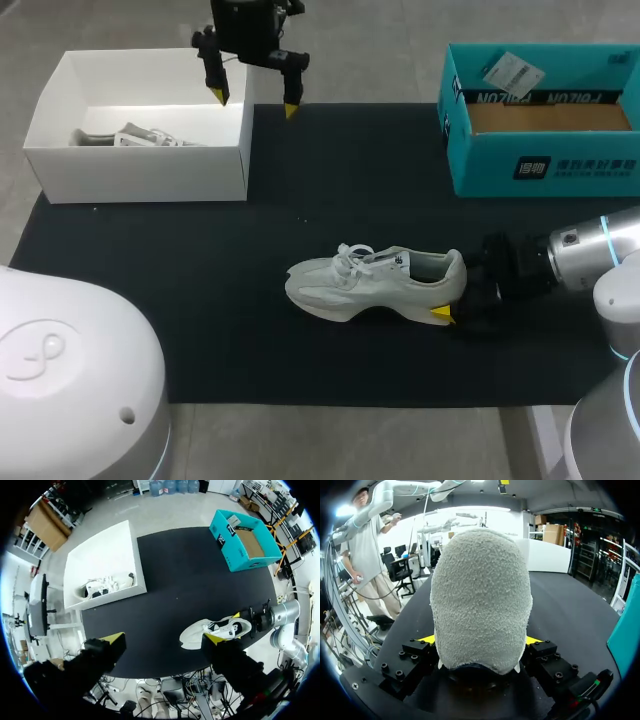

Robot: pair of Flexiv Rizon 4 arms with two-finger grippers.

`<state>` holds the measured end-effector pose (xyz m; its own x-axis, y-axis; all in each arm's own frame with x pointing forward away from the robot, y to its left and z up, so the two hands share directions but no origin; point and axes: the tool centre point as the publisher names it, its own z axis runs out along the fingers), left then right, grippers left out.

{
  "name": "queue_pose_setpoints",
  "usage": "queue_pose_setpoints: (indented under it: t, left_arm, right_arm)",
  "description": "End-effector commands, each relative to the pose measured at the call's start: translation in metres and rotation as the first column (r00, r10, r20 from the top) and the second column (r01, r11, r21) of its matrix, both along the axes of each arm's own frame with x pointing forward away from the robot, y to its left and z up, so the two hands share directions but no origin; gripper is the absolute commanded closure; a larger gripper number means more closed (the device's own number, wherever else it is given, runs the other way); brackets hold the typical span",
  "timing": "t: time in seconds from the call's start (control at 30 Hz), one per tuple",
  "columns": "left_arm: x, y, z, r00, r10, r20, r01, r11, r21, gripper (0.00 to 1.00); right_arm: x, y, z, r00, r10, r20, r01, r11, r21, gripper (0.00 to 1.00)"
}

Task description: Take the shoe out of the shoebox, open the shoe tongue, remove and reinsert the insole, then place the shoe into the shoebox

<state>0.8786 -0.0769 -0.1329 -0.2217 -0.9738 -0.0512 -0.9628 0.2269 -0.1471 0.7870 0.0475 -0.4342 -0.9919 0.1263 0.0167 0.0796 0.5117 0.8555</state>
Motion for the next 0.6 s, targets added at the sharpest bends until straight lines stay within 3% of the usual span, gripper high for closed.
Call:
queue_pose_setpoints:
  t: [0.03,0.1,0.27,0.6]
  left_arm:
    - [-0.024,-0.007,-0.011,0.998,-0.009,0.055,0.009,1.0,0.0,0.0]
    - [-0.034,-0.016,-0.021,0.998,-0.062,0.032,0.061,0.998,0.024,0.0]
    - [-0.043,-0.026,-0.04,0.999,-0.043,0.002,0.043,0.999,0.021,0.0]
    - [-0.056,-0.056,-0.074,0.997,0.075,0.003,-0.075,0.997,0.014,0.0]
  right_arm:
    - [0.002,0.003,-0.005,1.0,-0.002,0.0,0.002,1.0,-0.003,1.0]
    - [0.002,0.003,-0.005,1.0,-0.002,0.0,0.002,1.0,-0.003,1.0]
    - [0.002,0.003,-0.005,1.0,-0.002,0.0,0.002,1.0,-0.003,1.0]
    - [0.002,0.003,-0.005,1.0,-0.002,0.0,0.002,1.0,-0.003,1.0]
